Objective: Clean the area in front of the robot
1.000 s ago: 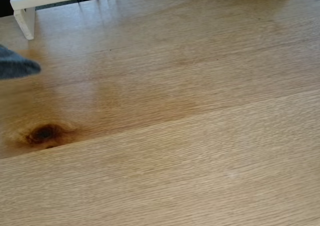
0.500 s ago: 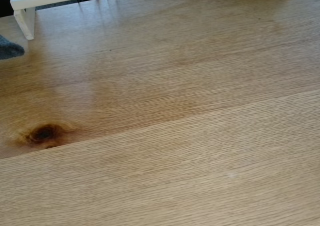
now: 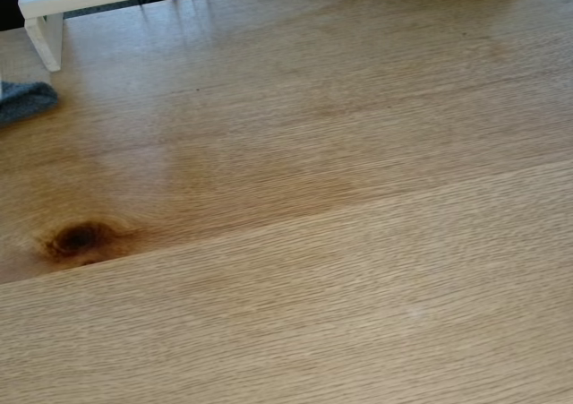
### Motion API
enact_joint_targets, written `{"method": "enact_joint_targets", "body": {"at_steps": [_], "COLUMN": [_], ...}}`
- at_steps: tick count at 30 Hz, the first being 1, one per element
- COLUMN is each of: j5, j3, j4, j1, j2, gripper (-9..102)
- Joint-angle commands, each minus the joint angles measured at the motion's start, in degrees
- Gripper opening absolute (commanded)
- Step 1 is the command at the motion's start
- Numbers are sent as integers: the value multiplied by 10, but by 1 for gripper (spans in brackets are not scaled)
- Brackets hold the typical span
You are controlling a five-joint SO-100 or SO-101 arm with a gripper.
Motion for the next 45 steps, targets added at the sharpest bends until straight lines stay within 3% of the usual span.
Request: {"method": "enact_joint_targets", "body": {"at_steps": [1, 5, 8, 9, 15, 18, 26, 39, 45], "j5": [63, 135, 225, 267, 516, 574, 519, 351, 325], "j3": [-11, -11, -11, -11, -11, 3, 188, 691, 837], "j4": [7, 23, 31, 29, 20, 13, -79, -102, -72], "j1": [-99, -226, -310, -332, -396, -393, -378, -377, -381], "j2": [103, 150, 185, 197, 250, 265, 369, 848, 985], "gripper": [28, 25, 2, 0, 0, 0, 0, 0, 0]}}
